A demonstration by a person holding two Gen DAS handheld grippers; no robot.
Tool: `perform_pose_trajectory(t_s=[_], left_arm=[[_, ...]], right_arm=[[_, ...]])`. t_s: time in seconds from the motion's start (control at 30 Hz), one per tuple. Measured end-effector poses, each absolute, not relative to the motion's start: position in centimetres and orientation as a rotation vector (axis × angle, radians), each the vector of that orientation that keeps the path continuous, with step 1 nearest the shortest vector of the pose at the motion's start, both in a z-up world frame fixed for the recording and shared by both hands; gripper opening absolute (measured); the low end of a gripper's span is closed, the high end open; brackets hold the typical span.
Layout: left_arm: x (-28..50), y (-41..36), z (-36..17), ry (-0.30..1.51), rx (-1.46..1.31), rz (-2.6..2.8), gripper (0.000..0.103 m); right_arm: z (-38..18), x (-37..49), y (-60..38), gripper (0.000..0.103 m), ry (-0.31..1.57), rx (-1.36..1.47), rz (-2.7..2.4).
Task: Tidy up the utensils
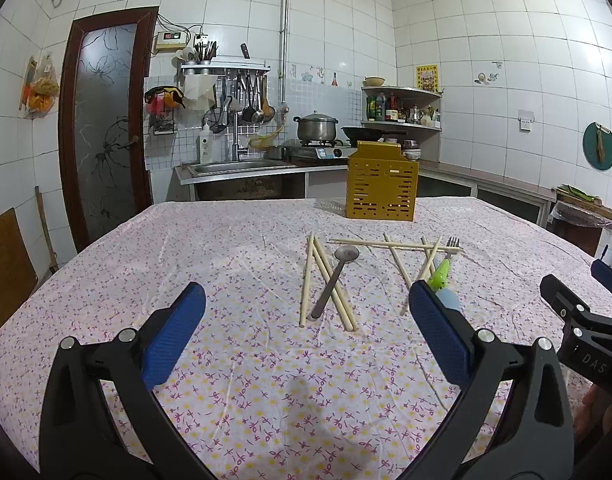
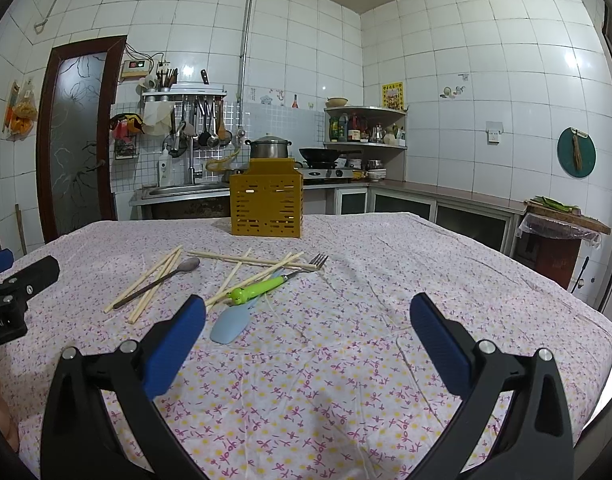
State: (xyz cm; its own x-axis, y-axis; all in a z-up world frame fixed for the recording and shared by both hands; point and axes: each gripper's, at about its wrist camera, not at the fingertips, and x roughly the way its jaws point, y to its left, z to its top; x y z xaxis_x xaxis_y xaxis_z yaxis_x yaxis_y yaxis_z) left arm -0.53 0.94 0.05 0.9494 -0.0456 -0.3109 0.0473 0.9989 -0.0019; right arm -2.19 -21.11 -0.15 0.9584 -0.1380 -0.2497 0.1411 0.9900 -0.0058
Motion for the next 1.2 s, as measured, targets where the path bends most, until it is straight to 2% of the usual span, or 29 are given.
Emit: perform_pose_trajectory(t_s=[1.2], left_arm=[[0.39, 1.03, -0.35, 0.346, -0.006, -0.065, 0.098]], right_arm=[[-0.04, -2.13, -21.45, 0.099, 0.251, 0.019, -0.154]])
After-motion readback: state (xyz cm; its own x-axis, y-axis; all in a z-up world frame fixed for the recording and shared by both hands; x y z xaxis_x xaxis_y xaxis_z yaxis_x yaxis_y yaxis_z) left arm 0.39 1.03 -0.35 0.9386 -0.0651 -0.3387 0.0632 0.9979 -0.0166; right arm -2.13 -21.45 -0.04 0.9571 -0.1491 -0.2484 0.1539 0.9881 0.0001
